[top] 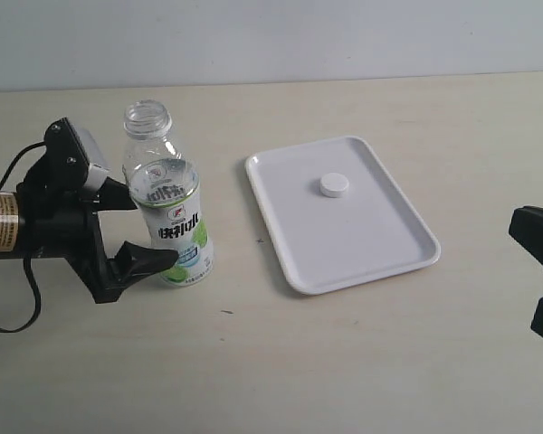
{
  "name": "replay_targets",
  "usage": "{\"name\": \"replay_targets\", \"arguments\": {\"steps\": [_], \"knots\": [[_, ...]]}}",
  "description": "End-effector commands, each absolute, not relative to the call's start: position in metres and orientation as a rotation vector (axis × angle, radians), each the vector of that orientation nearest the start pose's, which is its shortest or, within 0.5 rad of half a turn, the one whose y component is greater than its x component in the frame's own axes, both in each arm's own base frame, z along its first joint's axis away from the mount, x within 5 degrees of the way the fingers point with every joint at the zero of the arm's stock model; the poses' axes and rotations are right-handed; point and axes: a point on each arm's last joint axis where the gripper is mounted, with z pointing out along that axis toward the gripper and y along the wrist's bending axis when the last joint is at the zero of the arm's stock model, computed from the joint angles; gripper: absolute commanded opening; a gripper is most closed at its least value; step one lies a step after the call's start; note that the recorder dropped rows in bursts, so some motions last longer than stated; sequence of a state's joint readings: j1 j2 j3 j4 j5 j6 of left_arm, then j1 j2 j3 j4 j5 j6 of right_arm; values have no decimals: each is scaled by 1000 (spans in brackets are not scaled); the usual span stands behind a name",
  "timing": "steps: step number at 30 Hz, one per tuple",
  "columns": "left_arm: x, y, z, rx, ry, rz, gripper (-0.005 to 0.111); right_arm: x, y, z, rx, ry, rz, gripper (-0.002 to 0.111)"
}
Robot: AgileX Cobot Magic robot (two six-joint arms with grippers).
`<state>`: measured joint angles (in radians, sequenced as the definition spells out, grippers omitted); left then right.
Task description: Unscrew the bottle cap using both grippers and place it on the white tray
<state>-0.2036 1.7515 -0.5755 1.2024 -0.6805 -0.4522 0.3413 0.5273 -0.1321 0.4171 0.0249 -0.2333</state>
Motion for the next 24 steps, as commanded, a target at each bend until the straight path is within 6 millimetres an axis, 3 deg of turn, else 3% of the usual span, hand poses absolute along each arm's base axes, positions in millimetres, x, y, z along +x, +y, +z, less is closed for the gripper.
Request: {"name": "replay_targets", "arguments": {"steps": [1, 7, 14, 24], "knots": [[254, -108, 129, 1200, 1916, -526, 86, 100, 37, 214, -164, 1905, 361, 0], [260, -76, 133, 1073, 1941, -582, 86, 100, 37, 214, -162, 1905, 362, 0], [255, -37, 157, 855, 1765, -905, 86, 100, 37, 214, -164, 1905, 361, 0], [251, -38, 158, 970, 1692, -876, 86, 100, 37, 214, -164, 1905, 361, 0]]}}
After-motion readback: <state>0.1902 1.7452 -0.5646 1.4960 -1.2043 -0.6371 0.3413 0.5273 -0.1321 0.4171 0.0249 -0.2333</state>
